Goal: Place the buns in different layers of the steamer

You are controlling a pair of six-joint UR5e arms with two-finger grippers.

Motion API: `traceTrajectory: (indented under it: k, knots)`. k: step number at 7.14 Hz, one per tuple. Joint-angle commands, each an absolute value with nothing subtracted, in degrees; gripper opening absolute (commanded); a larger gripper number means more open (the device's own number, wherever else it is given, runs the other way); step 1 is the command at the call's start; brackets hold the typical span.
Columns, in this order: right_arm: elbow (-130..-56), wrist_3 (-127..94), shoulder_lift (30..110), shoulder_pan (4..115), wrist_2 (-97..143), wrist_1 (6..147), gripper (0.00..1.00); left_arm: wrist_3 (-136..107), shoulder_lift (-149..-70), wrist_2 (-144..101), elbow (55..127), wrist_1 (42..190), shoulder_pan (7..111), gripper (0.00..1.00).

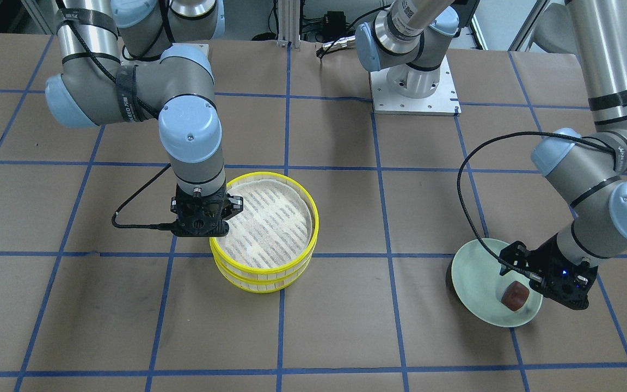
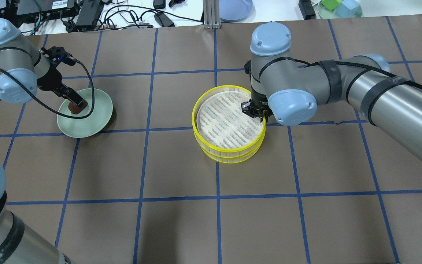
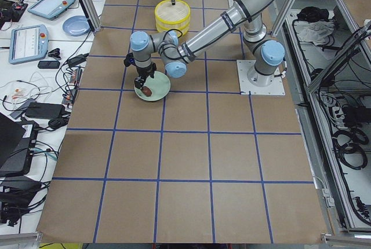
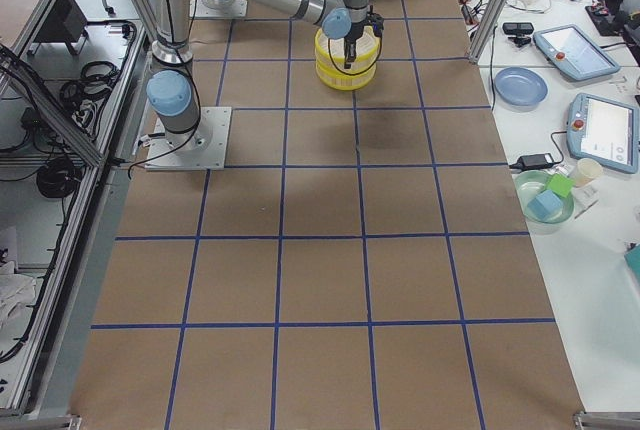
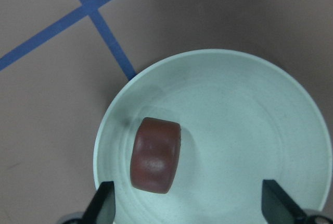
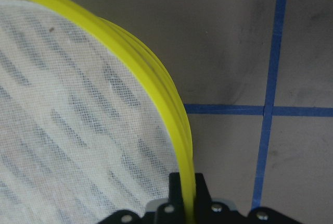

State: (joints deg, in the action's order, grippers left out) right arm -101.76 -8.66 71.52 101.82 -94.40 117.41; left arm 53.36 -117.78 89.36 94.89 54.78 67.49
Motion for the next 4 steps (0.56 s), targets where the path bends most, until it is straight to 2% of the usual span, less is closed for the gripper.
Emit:
traceTrajectory:
  k: [1, 2, 3, 4]
  knots:
    - [-102.0, -8.8, 71.7, 101.7, -94.7, 118.9, 0.0, 56.5, -120.7, 88.9, 94.8, 51.2, 66.8, 1.0]
    - [-101.4, -8.8, 71.9, 101.7, -94.7, 119.2, 0.0, 56.4, -121.5, 87.1, 94.8, 51.0, 66.8, 1.0]
    - [-100.7, -8.4, 71.9, 101.1, -94.7, 119.4, 0.0, 56.3, -121.7, 86.4, 94.8, 51.1, 66.8, 0.87]
    - [-98.7, -8.8, 72.0, 101.1, -94.8, 118.2, 0.0, 56.3, -121.8, 86.4, 94.8, 51.0, 66.8, 0.5]
